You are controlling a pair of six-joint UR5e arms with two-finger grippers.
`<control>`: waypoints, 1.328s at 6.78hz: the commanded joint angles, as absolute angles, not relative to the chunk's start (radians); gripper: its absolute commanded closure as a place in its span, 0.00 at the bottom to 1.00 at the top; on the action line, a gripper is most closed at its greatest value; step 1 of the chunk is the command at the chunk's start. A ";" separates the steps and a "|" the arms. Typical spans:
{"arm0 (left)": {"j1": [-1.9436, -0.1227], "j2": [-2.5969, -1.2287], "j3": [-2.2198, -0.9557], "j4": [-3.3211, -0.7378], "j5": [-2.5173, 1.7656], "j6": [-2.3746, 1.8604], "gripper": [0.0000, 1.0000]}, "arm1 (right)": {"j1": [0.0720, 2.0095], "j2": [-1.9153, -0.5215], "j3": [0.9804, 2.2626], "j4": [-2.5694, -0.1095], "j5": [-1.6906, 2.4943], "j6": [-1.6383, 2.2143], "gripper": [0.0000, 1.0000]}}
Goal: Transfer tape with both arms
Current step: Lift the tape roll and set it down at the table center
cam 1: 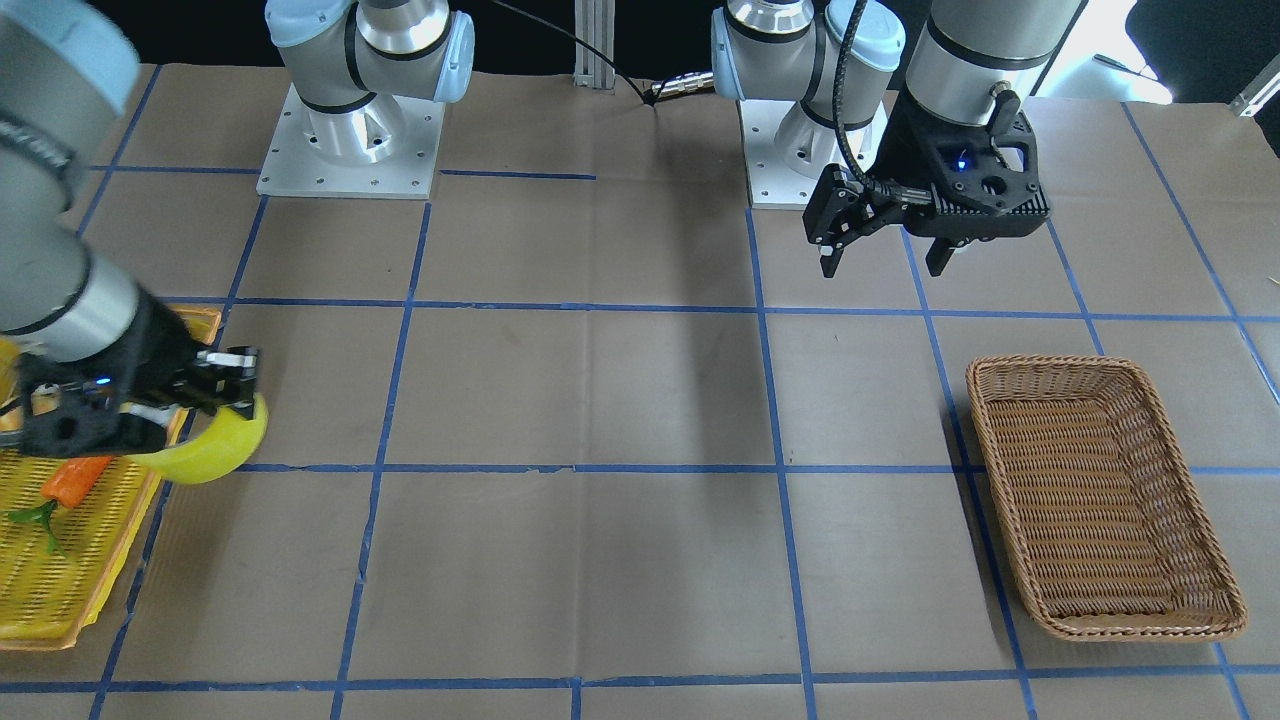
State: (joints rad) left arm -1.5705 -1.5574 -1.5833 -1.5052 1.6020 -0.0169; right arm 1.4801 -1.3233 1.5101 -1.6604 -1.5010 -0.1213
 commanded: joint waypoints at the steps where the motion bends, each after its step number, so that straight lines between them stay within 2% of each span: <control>1: -1.572 -1.557 -1.580 -1.505 1.601 -0.017 0.00 | 1.778 -1.336 1.583 -1.772 -1.482 0.313 1.00; 3: -1.572 -1.555 -1.580 -1.506 1.603 -0.017 0.00 | 1.978 -1.228 1.605 -1.967 -1.485 0.664 0.99; 4: -1.572 -1.552 -1.588 -1.506 1.605 -0.017 0.00 | 2.047 -1.159 1.603 -2.047 -1.476 0.778 0.96; 6: -1.574 -1.552 -1.595 -1.506 1.603 -0.015 0.00 | 2.069 -1.129 1.592 -2.077 -1.419 0.873 0.00; 7: -1.575 -1.566 -1.585 -1.503 1.601 -0.015 0.00 | 2.034 -1.143 1.579 -2.077 -1.425 0.845 0.00; 9: -1.594 -1.586 -1.609 -1.499 1.592 -0.018 0.00 | 1.843 -1.272 1.569 -1.963 -1.462 0.543 0.00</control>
State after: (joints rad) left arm -1.5821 -1.5726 -1.5966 -1.4997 1.5972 -0.0133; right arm 1.9595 -1.1954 1.5740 -2.0363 -1.4393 0.7149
